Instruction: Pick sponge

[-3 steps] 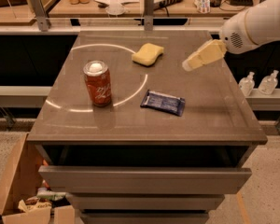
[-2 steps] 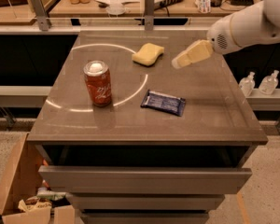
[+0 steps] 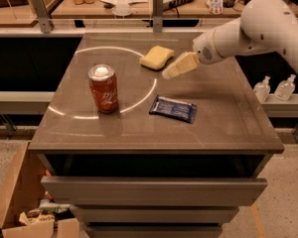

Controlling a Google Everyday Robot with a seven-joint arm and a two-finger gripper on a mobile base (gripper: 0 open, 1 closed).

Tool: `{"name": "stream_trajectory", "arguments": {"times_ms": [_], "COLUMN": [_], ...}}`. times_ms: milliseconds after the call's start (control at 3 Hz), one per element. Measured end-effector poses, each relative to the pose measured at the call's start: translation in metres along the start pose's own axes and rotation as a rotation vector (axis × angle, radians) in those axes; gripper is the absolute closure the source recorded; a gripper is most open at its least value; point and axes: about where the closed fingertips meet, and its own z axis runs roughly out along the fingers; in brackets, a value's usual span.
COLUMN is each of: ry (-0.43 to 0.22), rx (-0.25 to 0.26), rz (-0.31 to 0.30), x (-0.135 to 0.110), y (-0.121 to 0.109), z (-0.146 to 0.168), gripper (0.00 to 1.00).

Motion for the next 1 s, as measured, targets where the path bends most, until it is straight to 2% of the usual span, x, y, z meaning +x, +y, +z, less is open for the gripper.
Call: {"name": "stream_trajectory", "arguments": {"times_ms": [333, 667, 1000], "ry": [-0.015, -0.021, -0.025], "rx": [-0.040, -0.060, -0.063], "rz": [-0.012, -0.008, 0.006], "x": [-0.006, -0.014, -0.022], "y": [-0.002, -0.014, -0.029], "z": [0.039, 0.086, 0.111], "gripper": [0.00, 0.00, 0.02]}}
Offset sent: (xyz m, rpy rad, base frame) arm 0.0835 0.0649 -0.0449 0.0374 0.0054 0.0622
